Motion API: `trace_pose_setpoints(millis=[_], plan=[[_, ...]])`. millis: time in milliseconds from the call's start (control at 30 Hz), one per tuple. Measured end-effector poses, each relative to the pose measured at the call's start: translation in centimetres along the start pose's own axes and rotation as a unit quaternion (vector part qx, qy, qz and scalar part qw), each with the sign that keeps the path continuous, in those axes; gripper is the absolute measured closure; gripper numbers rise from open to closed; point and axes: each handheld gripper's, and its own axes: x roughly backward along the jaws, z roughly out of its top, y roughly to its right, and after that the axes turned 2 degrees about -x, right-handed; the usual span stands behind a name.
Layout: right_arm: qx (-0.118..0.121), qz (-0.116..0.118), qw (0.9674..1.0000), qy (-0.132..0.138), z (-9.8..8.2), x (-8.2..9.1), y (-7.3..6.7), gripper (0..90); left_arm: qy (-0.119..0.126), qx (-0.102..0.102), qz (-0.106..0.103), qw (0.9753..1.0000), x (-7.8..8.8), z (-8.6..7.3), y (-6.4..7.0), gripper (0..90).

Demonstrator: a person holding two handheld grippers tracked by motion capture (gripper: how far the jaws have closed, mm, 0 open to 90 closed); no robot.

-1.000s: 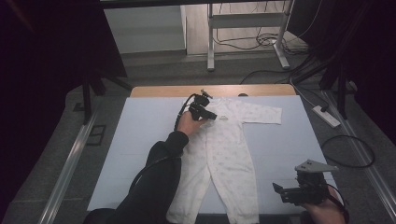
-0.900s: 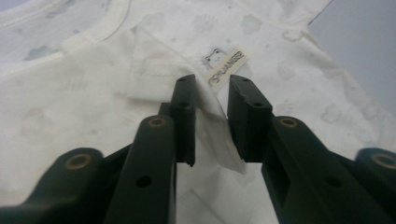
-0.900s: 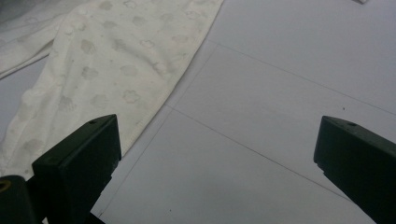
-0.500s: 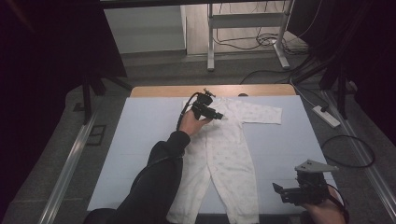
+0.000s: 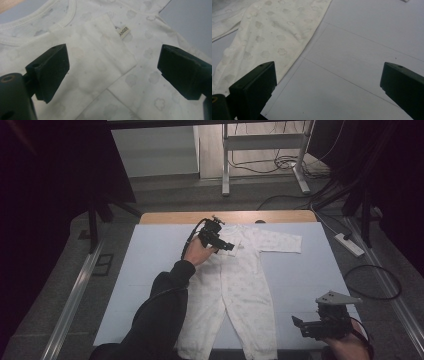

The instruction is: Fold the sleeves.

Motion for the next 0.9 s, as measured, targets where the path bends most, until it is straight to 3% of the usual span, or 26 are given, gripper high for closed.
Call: trace_pose_setpoints(millis=[300, 467, 900], plan=[[0.0, 0.0, 1.0, 0.0, 0.0, 0.0, 0.0, 0.4, 0.006, -0.018, 0.011, 0.9998, 1.4, -1.4, -0.4, 3.1], [-0.001, -0.001, 1.0, 0.0, 0.0, 0.0, 0.0, 0.3, 0.021, -0.017, 0.005, 0.9996, 2.1, -2.3, -0.7, 0.0], [-0.001, -0.001, 1.0, 0.0, 0.0, 0.0, 0.0, 0.0, 0.044, -0.032, 0.013, 0.9984, 3.9, -4.4, -0.7, 0.0]])
